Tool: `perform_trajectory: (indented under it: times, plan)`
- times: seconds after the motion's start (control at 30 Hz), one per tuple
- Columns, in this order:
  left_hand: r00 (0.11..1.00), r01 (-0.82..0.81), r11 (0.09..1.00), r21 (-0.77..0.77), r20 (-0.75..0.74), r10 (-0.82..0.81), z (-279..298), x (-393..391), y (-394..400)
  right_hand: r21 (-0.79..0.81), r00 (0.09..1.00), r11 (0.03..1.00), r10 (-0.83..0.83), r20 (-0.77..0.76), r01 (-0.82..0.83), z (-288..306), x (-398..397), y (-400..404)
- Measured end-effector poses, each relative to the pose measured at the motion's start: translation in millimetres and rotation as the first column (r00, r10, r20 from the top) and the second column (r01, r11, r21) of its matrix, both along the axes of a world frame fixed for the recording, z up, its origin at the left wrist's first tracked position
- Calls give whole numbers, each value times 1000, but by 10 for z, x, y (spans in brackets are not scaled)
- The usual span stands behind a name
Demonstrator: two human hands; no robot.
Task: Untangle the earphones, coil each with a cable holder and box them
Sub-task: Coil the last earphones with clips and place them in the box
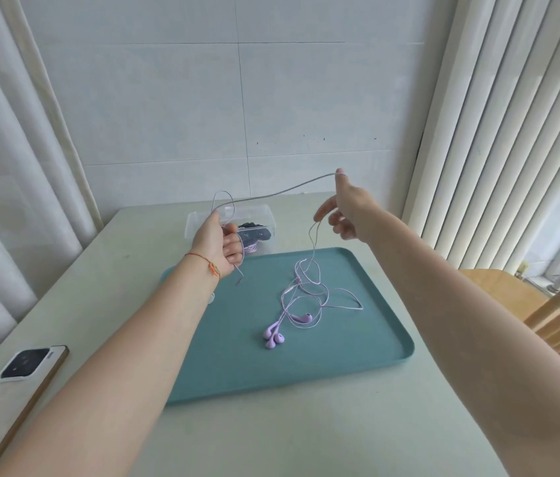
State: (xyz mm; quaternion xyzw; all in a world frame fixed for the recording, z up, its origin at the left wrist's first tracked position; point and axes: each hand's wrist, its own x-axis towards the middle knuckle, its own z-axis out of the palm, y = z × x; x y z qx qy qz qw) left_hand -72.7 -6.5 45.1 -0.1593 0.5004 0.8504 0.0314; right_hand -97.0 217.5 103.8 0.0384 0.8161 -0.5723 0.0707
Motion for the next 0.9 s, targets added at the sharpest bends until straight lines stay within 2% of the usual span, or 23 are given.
perform_trajectory:
  times: [0.07,0.13,0.17,0.2,0.27,0.33,0.4,0.53,0.63,0.77,0.83,0.9]
  plan:
    - [999,38,999,-19,2,-38,18,-2,62,-246,999,968,32,-41,-41,107,17,-13]
    - [997,82,996,-37,-2,-82,29,-8,135,-516,991,850,53,-124,-110,215,27,-39]
    - [995,96,994,-51,-7,-96,28,-11,168,-564,982,811,57,-182,-152,244,26,-60]
    - [994,105,992,-68,-17,-106,32,-9,209,-527,967,829,62,-248,-189,260,26,-80]
    - [992,114,989,-98,-45,-119,39,4,279,-293,930,931,109,-351,-219,255,48,-121]
    - [988,125,984,-125,-73,-135,42,9,332,-98,910,965,192,-367,-243,246,78,-138]
    - [984,133,973,-187,-96,-153,54,16,370,-29,906,969,217,-364,-244,245,117,-146]
    - [963,139,907,-398,-158,-217,110,66,483,-117,904,955,213,-371,-274,263,191,-197]
    - [924,200,839,-507,-187,-333,129,99,575,-246,913,909,250,-323,-336,320,213,-243]
    - [887,254,664,-703,-105,-450,103,134,663,-398,928,856,218,-301,-331,405,254,-275]
    - [911,226,567,-792,-35,-411,8,96,644,-400,926,878,115,-359,-264,425,243,-272]
    - [939,177,492,-852,-4,-344,-107,62,577,-283,888,950,-14,-460,-132,432,219,-245]
